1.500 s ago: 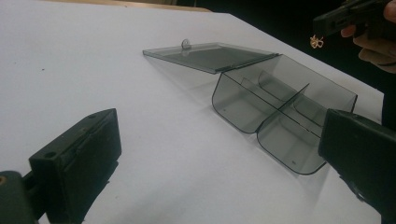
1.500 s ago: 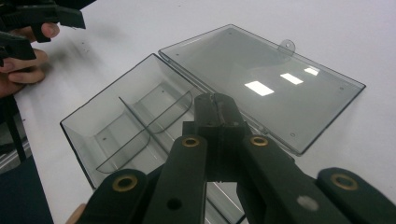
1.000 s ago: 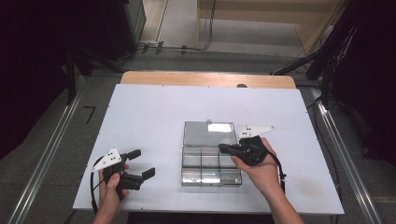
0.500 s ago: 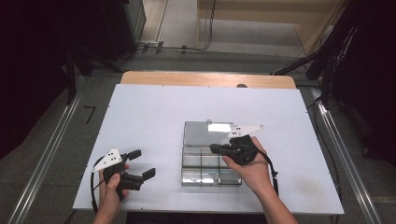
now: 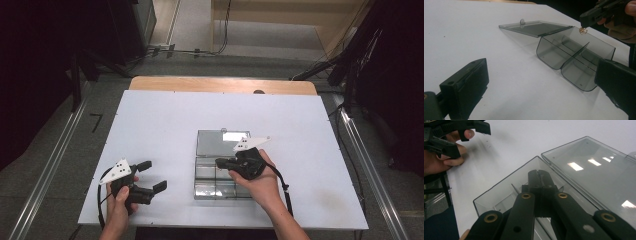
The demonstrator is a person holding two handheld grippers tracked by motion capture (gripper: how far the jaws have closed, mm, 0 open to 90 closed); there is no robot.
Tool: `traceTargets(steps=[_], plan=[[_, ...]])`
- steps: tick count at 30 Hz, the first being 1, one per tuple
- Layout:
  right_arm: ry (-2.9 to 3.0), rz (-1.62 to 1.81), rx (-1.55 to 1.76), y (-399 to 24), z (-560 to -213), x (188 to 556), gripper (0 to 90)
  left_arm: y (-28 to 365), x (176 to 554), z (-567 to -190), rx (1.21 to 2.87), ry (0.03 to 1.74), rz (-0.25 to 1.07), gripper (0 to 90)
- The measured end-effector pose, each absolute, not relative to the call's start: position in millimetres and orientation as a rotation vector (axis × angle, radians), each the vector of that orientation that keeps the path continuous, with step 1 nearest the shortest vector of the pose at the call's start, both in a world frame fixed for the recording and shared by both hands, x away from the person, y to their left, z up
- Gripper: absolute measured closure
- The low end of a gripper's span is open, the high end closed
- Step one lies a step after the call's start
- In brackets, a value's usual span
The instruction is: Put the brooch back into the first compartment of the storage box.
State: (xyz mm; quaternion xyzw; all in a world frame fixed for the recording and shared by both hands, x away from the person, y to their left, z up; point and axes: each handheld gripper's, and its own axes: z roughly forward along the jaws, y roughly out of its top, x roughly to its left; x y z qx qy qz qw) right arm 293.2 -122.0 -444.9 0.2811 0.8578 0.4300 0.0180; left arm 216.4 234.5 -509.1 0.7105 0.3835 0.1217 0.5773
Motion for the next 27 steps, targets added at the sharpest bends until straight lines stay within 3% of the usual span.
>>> traceTargets(steps=[27], plan=[[2.723,1.25,0.858,-95,-468,293,88.5,233,217,-509,1.675,0.895,0.283,0.0]])
